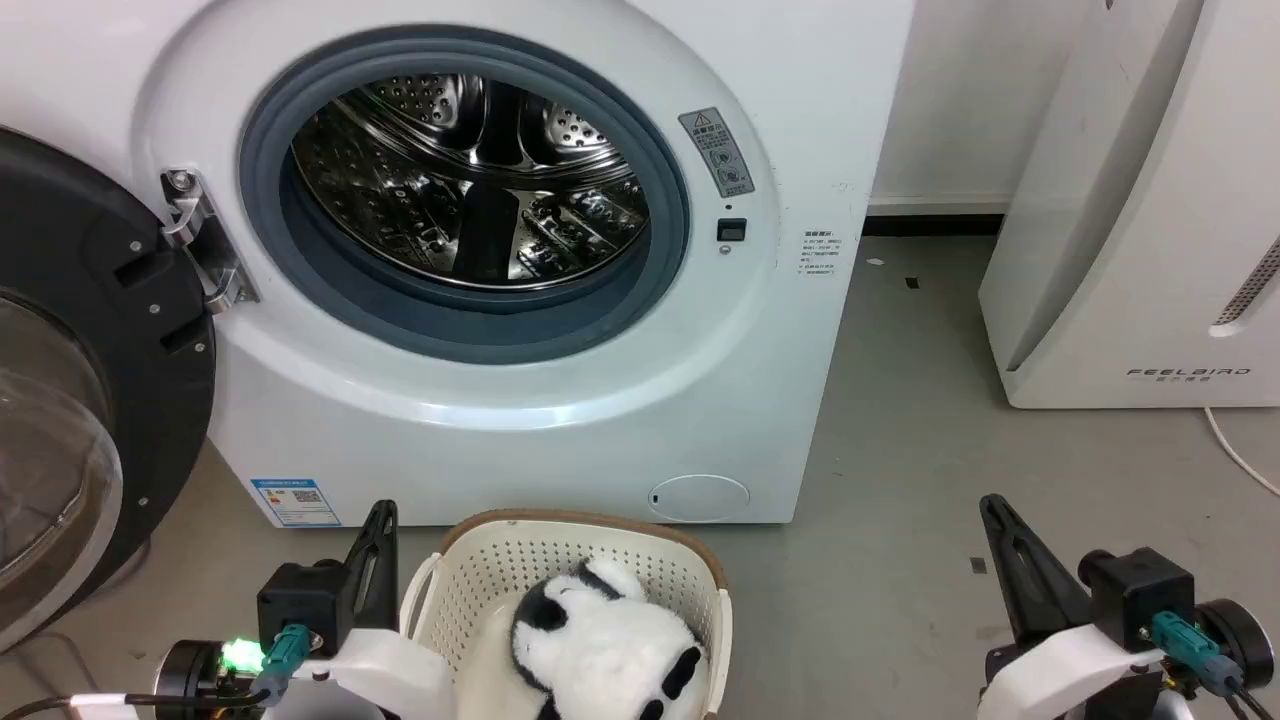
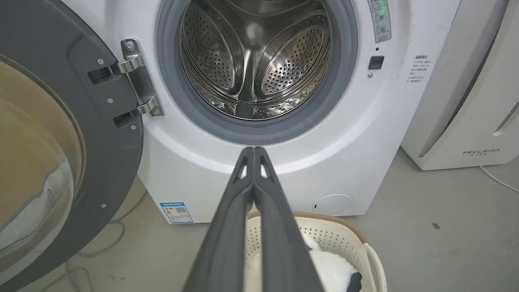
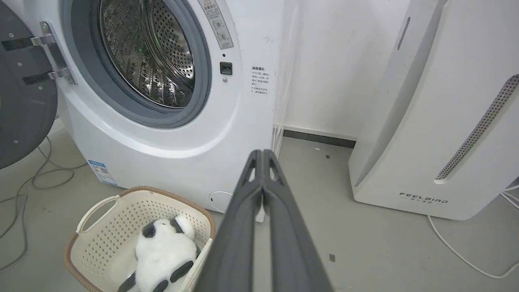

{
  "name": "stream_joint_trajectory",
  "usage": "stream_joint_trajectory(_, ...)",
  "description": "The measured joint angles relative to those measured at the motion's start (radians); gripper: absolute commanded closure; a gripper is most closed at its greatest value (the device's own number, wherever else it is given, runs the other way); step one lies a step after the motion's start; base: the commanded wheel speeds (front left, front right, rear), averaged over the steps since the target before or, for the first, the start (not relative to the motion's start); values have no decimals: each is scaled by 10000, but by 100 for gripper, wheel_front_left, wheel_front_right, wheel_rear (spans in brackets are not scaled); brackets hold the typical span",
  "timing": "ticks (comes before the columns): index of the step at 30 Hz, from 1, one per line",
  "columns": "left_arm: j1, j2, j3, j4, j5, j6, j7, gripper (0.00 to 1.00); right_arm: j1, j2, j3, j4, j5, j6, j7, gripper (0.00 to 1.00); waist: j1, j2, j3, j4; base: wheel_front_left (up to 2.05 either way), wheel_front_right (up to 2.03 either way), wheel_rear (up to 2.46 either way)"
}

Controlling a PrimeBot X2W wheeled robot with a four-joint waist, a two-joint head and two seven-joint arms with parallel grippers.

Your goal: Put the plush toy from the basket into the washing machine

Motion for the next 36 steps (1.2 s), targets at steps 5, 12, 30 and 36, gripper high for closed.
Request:
stream_joint_trajectory(5,0,0,0,0,0,0,0,100,0,0,-2,0,0,0,0,100,0,0,0,0,0,0,0)
stream_joint_trajectory(12,0,0,0,0,0,0,0,100,0,0,-2,0,0,0,0,100,0,0,0,0,0,0,0)
stream_joint_trajectory(30,7,0,-19,8,-2,8,-2,0,3,0,-6,-4,15,2,0,0,0,0,3,0,0,0,0)
stream_joint_trajectory(36,7,0,-84,19,-6,107,-88,0,4,0,-71,-77,199,2,-61,0,0,0,28,-2,0,0,0)
